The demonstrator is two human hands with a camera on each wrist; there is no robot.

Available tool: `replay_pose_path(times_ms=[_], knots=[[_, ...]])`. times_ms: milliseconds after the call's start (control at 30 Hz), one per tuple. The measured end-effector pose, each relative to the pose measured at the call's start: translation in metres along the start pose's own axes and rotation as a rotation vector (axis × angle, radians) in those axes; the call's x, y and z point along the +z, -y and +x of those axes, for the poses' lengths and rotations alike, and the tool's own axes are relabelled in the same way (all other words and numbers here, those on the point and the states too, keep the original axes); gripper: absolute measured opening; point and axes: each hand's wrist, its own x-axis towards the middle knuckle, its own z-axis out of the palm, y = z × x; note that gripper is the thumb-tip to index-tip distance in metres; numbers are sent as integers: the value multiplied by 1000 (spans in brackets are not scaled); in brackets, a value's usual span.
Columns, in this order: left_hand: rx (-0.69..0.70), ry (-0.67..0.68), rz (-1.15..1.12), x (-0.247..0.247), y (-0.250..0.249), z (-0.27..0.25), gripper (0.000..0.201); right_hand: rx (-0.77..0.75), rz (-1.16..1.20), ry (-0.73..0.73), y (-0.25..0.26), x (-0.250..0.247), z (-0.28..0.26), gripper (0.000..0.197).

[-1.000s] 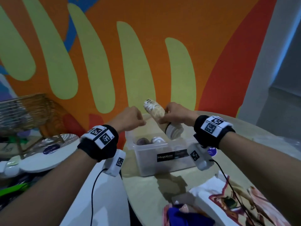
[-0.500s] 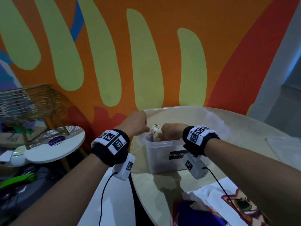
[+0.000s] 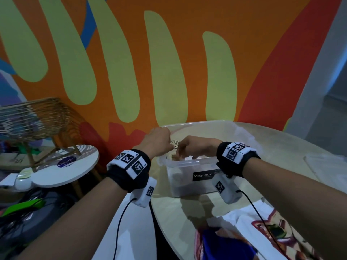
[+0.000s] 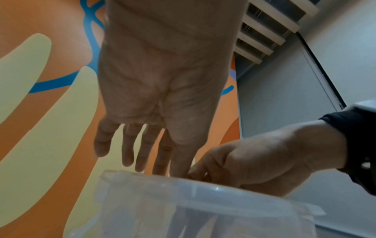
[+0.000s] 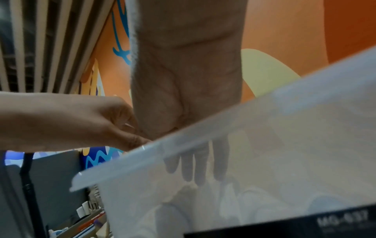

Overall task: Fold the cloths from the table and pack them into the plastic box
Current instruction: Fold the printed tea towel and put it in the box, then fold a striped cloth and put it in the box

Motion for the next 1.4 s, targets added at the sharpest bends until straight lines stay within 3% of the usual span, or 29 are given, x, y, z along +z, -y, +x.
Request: replay_pose_path(times_ms=[167,333,533,600,667,733,833,1000,1167,1300,1367,1400], knots=[[55,53,-23,-11,-30,-3,29,-57,-48,-58,-6,-21,-25,19],[120,96,-30,-11,-76,-15,28,-70,-249,-89,-23,-41,-83,11],[334,-13,-90,-2,-144,-61,18,-98,-349,-336,-57,-40,-175,9],[458,79,-110,18,-163,-87,17,-36,-350,-206,-78,-18,-206,9],[543,351,-61,42,-169,-112,26,94,-352,94,-101,11,-226,8],[594,604,22,69,-168,-133,50,222,-433,296,-126,42,-239,30],[637,737,122,112,-160,-151,75,305,-490,351,-159,78,-254,73],[635,571,147,156,-170,-134,70,283,-456,79,-211,92,-247,81],[587,479,112,182,-211,-84,57,271,-371,-109,-249,61,-234,53],[560,457,84,200,-234,-51,49,290,-290,-287,-272,30,-252,17],[553,451,64,207,-243,-37,49,316,-278,-287,-281,21,-270,10],[550,453,58,207,-247,-30,48,333,-261,-232,-283,20,-277,16]])
